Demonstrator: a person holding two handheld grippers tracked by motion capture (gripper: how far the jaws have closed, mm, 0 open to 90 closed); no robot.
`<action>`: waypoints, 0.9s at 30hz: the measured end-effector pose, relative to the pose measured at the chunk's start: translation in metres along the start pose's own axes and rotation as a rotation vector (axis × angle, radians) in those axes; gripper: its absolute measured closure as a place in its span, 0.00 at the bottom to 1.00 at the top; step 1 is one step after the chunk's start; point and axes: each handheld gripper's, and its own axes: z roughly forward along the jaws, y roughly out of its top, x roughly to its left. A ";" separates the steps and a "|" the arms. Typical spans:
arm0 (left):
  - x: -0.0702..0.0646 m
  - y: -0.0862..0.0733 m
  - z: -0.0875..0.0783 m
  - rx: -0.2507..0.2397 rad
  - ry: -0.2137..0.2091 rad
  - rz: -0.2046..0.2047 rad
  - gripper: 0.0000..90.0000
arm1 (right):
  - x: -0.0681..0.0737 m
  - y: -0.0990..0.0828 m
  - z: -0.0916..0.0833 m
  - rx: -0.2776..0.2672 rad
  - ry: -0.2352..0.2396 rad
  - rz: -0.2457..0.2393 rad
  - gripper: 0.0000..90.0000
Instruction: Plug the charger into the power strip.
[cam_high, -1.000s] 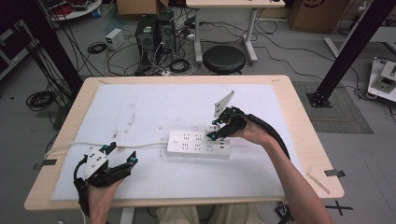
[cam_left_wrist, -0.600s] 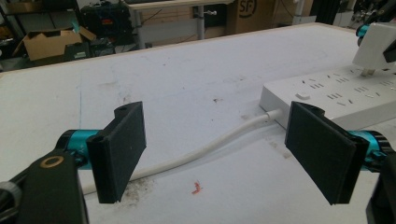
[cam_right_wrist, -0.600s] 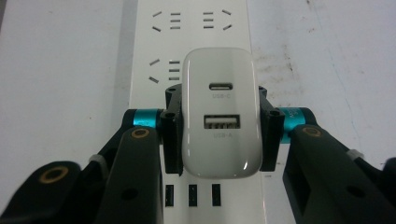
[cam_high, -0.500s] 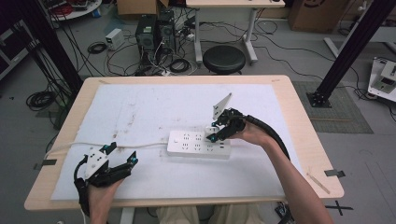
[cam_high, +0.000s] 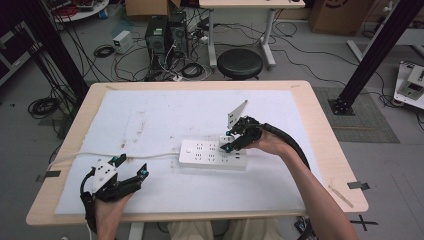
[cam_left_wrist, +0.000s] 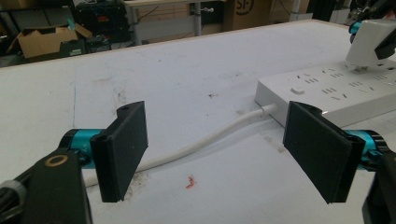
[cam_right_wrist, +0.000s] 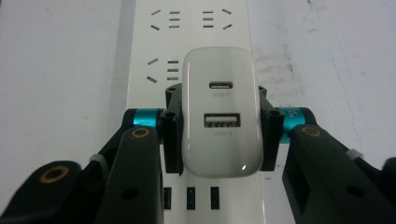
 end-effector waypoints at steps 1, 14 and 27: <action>0.000 0.000 -0.001 0.000 0.000 0.002 0.25 | 0.001 0.002 0.001 0.009 -0.011 -0.030 0.71; 0.000 -0.001 -0.003 0.001 -0.002 -0.003 0.25 | -0.002 -0.003 0.007 0.017 0.013 0.008 0.71; -0.002 -0.003 -0.002 0.009 -0.002 -0.006 0.25 | 0.003 -0.007 0.008 -0.014 -0.023 -0.005 0.71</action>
